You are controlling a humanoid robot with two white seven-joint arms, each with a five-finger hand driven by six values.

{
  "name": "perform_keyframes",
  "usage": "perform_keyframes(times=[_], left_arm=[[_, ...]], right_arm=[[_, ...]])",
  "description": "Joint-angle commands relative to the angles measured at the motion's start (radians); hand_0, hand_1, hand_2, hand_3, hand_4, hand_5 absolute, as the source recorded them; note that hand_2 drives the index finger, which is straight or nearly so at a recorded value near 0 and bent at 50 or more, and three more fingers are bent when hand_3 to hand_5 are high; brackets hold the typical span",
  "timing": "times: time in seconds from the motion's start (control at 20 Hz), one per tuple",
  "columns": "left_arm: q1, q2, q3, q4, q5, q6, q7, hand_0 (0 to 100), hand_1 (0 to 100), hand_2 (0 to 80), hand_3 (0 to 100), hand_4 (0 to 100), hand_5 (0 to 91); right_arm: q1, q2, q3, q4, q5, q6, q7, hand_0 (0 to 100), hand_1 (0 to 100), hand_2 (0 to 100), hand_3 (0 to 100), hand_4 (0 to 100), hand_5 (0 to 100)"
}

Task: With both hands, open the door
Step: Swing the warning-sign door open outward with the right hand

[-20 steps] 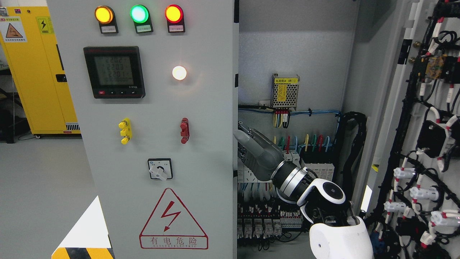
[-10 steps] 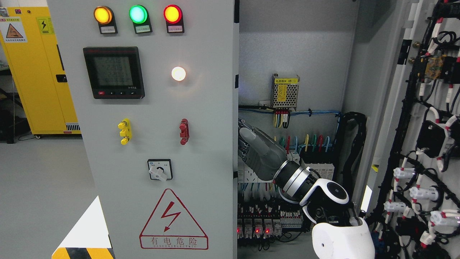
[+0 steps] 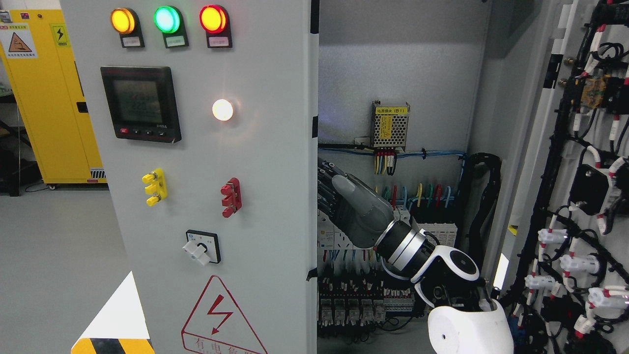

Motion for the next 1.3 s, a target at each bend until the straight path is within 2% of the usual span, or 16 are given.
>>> perform_keyframes(times=[0.0, 0.3, 0.7, 0.95, 1.15, 1.25], left_arm=[[0.000, 0.026, 0.000, -0.006, 0.000, -0.002, 0.001, 12, 56, 0.0, 0, 0, 0.0], [0.000, 0.026, 0.000, -0.008, 0.000, -0.001, 0.001, 12, 56, 0.0, 0, 0, 0.0], [-0.002, 0.026, 0.000, -0.009, 0.000, -0.002, 0.001, 12, 56, 0.0, 0, 0, 0.0], [-0.002, 0.026, 0.000, -0.008, 0.000, -0.002, 0.001, 12, 56, 0.0, 0, 0, 0.0], [-0.002, 0.026, 0.000, -0.008, 0.000, -0.002, 0.001, 12, 56, 0.0, 0, 0, 0.0], [-0.002, 0.026, 0.000, -0.008, 0.000, -0.002, 0.001, 12, 56, 0.0, 0, 0, 0.0]], right_arm=[[0.023, -0.016, 0.025, -0.051, -0.089, 0.000, -0.003, 0, 50, 4, 0, 0, 0], [0.053, -0.024, 0.043, -0.060, -0.086, 0.002, -0.004, 0, 50, 4, 0, 0, 0], [0.126, -0.022, 0.218, -0.065, -0.083, 0.000, -0.007, 0, 50, 4, 0, 0, 0], [0.135, -0.021, 0.333, -0.063, -0.081, 0.000, -0.015, 0, 50, 4, 0, 0, 0], [0.148, -0.016, 0.400, -0.063, -0.084, 0.000, -0.070, 0, 50, 4, 0, 0, 0], [0.146, -0.011, 0.436, -0.063, -0.086, 0.000, -0.079, 0, 50, 4, 0, 0, 0]])
